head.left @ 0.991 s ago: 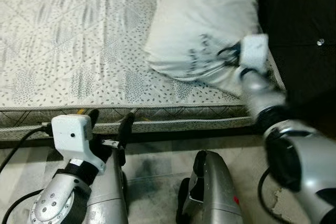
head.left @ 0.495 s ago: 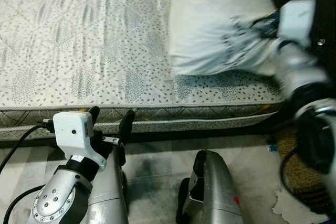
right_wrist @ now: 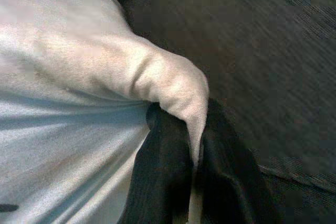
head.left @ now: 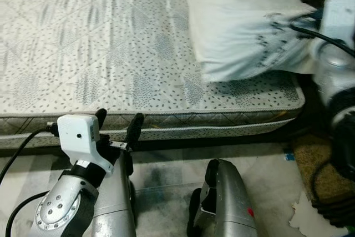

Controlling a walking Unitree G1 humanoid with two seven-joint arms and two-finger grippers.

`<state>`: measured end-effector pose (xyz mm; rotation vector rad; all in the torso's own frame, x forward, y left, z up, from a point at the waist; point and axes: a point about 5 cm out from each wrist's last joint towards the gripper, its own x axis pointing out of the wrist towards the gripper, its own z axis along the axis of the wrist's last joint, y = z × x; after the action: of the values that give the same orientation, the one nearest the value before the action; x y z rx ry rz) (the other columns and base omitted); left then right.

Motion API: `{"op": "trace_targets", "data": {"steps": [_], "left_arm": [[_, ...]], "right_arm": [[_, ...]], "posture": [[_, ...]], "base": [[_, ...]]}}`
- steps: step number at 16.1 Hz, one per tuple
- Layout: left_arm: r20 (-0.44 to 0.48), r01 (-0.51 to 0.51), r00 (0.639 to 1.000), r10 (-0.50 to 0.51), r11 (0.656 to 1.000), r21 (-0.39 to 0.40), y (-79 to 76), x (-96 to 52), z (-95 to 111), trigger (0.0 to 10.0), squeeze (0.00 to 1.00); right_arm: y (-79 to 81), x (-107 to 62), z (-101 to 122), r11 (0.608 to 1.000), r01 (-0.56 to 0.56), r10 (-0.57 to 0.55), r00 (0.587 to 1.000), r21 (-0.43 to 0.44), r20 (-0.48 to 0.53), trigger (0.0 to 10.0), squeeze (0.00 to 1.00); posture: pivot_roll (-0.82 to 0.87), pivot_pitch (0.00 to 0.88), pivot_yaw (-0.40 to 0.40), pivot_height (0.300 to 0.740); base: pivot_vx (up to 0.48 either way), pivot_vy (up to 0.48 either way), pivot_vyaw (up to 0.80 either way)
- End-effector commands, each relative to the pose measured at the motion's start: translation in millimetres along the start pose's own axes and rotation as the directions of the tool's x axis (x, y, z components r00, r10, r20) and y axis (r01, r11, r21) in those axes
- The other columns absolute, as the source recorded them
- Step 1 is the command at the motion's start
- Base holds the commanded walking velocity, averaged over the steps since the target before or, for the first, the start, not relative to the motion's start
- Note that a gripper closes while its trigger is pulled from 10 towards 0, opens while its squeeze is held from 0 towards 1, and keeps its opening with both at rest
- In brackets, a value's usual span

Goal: Clean up the room

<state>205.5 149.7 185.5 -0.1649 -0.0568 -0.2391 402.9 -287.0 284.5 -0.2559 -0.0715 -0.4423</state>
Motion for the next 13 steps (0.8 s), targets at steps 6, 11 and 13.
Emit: {"op": "trace_targets", "data": {"steps": [6,11,13], "left_arm": [[-0.026,0.012,1.0,-0.012,1.0,-0.008,0.5,2.0,-6.8,10.0,0.0],[-0.024,0.02,0.999,-0.021,1.0,-0.009,0.4,4.4,-7.8,10.0,0.0],[-0.024,0.026,0.999,-0.026,1.0,-0.008,2.0,6.4,-8.2,10.0,0.0]], "right_arm": [[-66.0,-0.6,-4.9,0.982,0.188,-0.188,0.982,0.021,0.031,0.0,0.0],[-76.5,-4.9,-21.2,0.976,0.217,-0.217,0.976,0.001,0.017,0.0,0.0],[-81.9,-10.2,-40.8,0.975,0.219,-0.22,0.975,-0.02,-0.014,0.0,0.0]], "posture": [[0.16,0.261,-0.086,0.561],[0.15,0.255,-0.082,0.561],[0.14,0.252,-0.075,0.561]], "base": [[0.0,0.0,0.0],[0.0,0.0,0.0],[0.0,0.0,0.0]]}}
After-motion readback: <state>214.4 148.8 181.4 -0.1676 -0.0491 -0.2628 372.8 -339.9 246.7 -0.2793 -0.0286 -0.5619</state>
